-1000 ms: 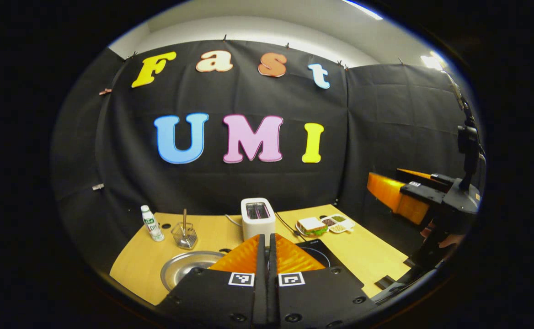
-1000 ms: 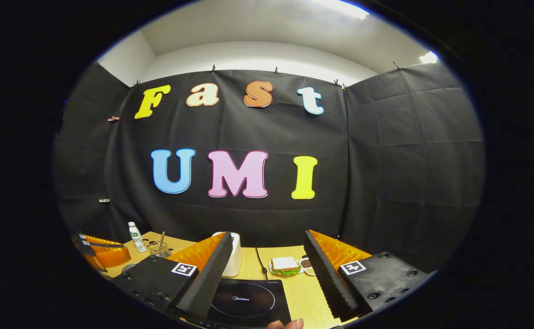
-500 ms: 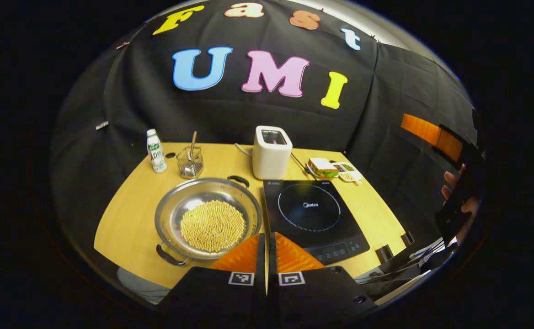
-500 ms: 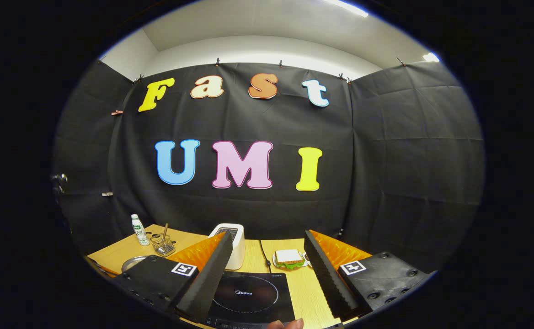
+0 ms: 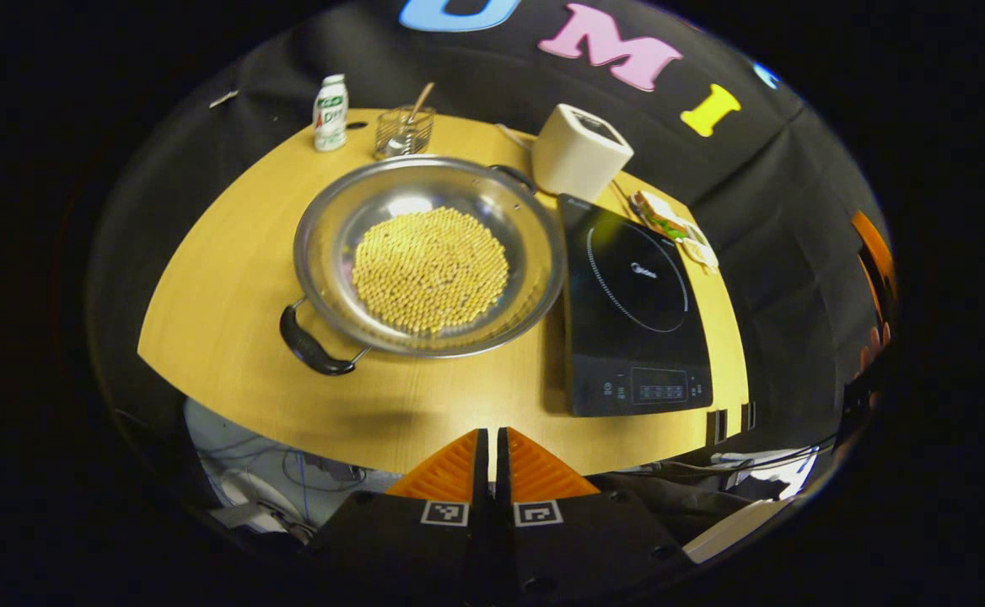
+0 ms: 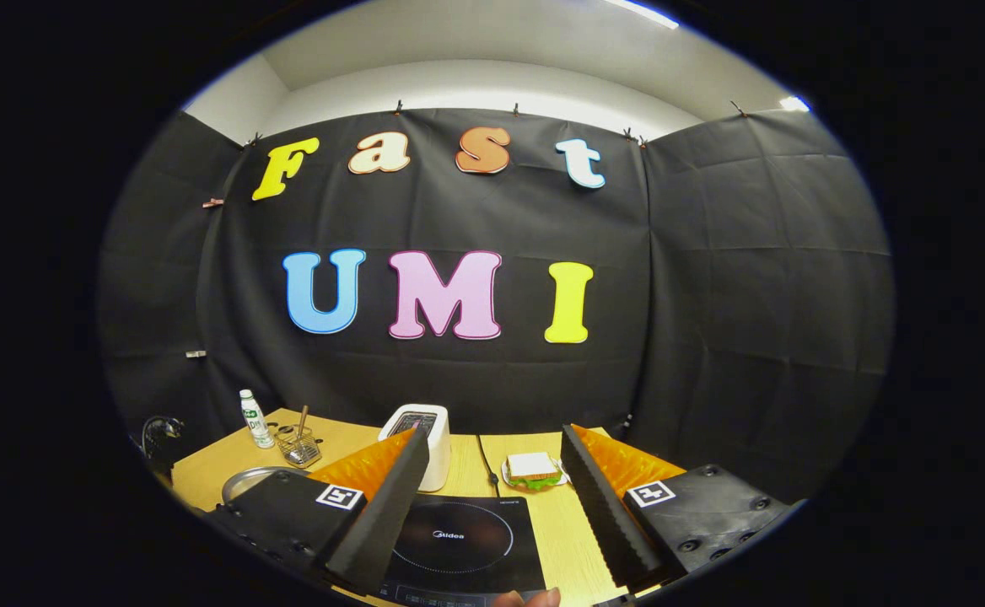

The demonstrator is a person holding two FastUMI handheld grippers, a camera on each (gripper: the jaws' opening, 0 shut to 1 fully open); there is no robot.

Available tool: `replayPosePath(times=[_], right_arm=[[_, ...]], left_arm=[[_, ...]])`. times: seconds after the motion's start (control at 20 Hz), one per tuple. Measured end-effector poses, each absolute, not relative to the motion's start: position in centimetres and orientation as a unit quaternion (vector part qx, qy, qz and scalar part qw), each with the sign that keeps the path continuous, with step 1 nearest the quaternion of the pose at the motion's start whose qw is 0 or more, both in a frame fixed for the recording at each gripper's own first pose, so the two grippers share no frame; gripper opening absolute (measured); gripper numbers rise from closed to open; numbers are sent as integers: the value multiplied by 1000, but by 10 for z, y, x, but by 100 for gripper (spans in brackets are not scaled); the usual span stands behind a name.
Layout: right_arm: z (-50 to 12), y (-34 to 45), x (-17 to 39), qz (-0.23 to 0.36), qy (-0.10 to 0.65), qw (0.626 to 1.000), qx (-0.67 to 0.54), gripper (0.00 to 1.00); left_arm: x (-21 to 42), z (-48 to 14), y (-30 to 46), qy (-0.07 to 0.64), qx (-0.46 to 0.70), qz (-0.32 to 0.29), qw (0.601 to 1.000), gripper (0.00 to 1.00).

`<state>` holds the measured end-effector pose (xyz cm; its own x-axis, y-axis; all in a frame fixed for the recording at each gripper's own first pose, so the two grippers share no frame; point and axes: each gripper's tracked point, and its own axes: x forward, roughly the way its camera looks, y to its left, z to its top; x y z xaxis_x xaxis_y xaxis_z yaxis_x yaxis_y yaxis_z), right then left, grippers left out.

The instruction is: First push the handle of the pot to place it horizontally, then grasp the pot with both hands and set it on the induction cooktop.

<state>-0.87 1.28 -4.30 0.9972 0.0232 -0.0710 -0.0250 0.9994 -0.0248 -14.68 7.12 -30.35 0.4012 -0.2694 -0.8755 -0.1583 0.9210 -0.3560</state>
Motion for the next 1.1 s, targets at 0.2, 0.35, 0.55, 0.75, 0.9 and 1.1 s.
replayPosePath(times=[0.2,0.35,0.55,0.75,0.9,1.1], right_arm=[[-47,9,-7,7,43,999,-14,98],[-51,7,-7,4,47,999,-16,98],[-55,5,-5,-2,51,999,-17,98],[-57,1,-3,-11,55,998,-20,98],[-60,1,0,-16,60,998,-21,98],[-62,-1,0,-21,62,998,-25,98]], left_arm=[[-135,-323,102,554,-228,19,800,5],[-129,-339,120,562,-244,50,789,5],[-122,-352,135,566,-265,73,777,5],[-112,-361,150,567,-279,87,770,5],[-110,-367,159,570,-290,96,762,5],[-107,-372,179,577,-293,106,755,5]])
